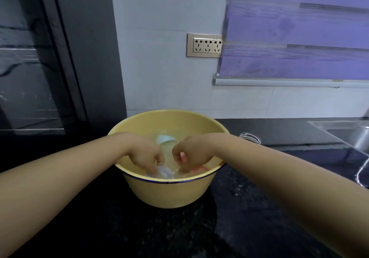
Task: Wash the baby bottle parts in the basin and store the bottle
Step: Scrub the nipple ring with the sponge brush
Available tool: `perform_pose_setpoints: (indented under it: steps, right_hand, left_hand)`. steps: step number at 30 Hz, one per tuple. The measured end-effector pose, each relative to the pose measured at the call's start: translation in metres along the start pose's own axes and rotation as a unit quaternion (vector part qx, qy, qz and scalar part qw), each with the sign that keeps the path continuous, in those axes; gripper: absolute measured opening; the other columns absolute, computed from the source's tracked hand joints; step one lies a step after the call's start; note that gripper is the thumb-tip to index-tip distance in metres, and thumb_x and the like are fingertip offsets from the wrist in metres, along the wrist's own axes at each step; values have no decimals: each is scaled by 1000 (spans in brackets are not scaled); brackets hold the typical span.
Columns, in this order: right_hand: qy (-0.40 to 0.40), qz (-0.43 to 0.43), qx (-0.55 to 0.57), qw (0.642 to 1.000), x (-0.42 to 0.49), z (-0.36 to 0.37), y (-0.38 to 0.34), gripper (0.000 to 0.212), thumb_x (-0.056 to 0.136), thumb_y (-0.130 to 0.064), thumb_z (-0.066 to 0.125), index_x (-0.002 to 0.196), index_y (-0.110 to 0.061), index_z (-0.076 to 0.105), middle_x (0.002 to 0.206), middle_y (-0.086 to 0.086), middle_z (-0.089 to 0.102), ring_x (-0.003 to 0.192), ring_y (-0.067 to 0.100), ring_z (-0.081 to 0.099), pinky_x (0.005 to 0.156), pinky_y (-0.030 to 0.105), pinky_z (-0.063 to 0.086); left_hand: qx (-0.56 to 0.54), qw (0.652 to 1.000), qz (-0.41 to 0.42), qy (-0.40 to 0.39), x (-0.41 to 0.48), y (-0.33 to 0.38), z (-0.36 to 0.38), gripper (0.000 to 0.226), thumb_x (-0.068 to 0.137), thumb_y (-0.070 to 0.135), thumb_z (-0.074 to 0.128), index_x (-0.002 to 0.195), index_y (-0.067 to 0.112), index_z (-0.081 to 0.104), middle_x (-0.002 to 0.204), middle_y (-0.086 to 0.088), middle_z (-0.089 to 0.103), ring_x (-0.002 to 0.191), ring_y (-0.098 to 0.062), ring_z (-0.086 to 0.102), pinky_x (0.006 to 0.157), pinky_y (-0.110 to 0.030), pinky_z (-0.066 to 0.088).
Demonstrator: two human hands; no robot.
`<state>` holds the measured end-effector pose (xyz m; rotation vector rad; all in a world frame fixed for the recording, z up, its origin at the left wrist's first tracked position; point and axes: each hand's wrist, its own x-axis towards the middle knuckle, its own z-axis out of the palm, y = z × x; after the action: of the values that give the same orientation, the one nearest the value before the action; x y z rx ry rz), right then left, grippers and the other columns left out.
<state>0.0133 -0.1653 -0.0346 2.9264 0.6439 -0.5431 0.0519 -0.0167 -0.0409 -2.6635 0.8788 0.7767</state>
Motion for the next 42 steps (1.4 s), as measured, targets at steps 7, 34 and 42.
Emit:
perform_pose_setpoints:
  steps: [7, 34, 42]
  right_hand:
    - [43, 81, -76, 993, 0, -4, 12, 44, 90, -2, 43, 132, -12, 36, 117, 10, 53, 90, 30, 51, 64, 32, 40]
    - [264, 138, -50, 953, -41, -21, 21, 36, 98, -47, 33, 131, -44, 48, 127, -4, 57, 116, 23, 53, 83, 32, 42]
    - [280, 54, -287, 915, -34, -6, 14, 66, 98, -12, 25, 144, -53, 2, 87, 3, 40, 49, 17, 28, 44, 29, 19]
  left_hand:
    - [12, 996, -41, 77, 8, -1, -4, 20, 94, 17, 45, 109, 9, 57, 106, -8, 61, 75, -18, 50, 53, -19, 36]
    - [-390, 909, -107, 101, 19, -25, -9, 17, 92, 23, 59, 88, 7, 62, 62, -4, 50, 43, -13, 55, 47, -20, 50]
    - [-482, 857, -102, 151, 11, -24, -10, 18, 86, 23, 61, 83, 6, 67, 62, -3, 39, 47, -15, 47, 46, -19, 48]
